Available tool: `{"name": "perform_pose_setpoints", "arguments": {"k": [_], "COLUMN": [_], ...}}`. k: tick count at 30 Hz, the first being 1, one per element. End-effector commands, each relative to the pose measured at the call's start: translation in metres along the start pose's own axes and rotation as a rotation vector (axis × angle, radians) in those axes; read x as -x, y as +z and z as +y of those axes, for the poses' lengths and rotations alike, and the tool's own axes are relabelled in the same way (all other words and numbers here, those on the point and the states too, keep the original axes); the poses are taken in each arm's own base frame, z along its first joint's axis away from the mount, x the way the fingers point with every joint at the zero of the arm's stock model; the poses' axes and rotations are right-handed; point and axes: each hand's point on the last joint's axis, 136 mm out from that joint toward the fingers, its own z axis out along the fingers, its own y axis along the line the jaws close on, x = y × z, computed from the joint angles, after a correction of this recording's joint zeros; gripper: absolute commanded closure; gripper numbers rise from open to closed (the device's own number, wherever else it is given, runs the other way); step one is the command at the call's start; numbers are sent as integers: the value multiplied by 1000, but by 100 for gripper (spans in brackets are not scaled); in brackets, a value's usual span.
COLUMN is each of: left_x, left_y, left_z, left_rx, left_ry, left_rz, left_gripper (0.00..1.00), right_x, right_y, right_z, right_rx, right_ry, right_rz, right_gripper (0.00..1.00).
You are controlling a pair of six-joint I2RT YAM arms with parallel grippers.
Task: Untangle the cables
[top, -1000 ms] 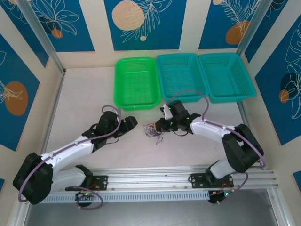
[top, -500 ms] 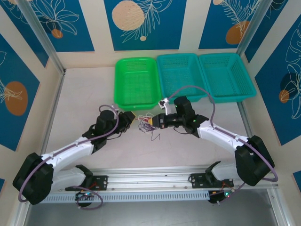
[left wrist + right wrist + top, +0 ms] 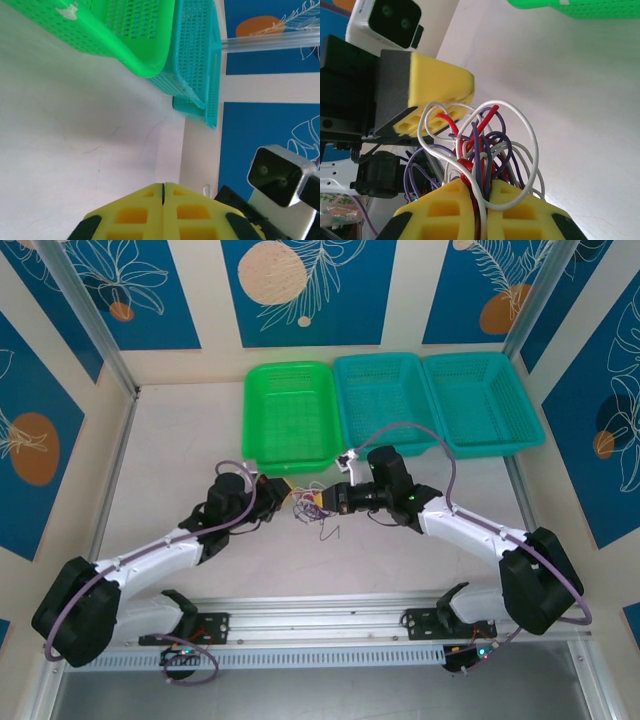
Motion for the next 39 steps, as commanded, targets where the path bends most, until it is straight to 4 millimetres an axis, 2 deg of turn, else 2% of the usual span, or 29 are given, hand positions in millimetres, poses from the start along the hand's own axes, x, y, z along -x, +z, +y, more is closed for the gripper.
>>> {"name": "perform_pose_setpoints", "arguments": {"k": [1,3,5,7,10,12,13,16,20,24,28,31,36,39], "left_x": [7,12,18,28,43,50,51,46,30,21,19,15,7,5], "left_y": [-10,-17,-25,-38,-60,-72,-75,-71,-49,-32,-30,-30,-32,-35], "left_z": [-6,-7,-11,-11,-3,1,2,5,14,21,16,8,-10,-25], "left_rx": [-4,6,18,54,119,132,131,133,133,137,128,115,71,35], "left_ry": [58,99,152,208,252,264,271,300,303,274,279,291,293,295], "left_rz": [-51,-81,-113,-163,-251,-298,-311,-276,-157,-81,-68,-41,-14,-8], "left_gripper": [100,100,100,100,100,100,100,100,100,100,100,100,100,100], "right_x": [-2,-13,-28,-50,-74,-81,-81,-71,-44,-18,-12,-8,6,13], "right_y": [3,5,0,-11,-39,-52,-55,-59,-53,-35,-8,12,44,71], "right_z": [-13,-40,-82,-125,-173,-186,-186,-172,-129,-63,-2,21,48,47], "right_rx": [-51,-151,-312,-439,-528,-529,-518,-511,-479,-343,-169,-80,60,45], "right_ry": [45,106,215,358,566,630,625,534,302,10,-292,-435,-546,-609], "right_rz": [-6,-5,-14,-18,-79,-112,-116,-103,-115,-156,-160,-194,-308,-366], "right_gripper": [93,92,92,92,87,83,80,73,61,50,34,29,25,25]}}
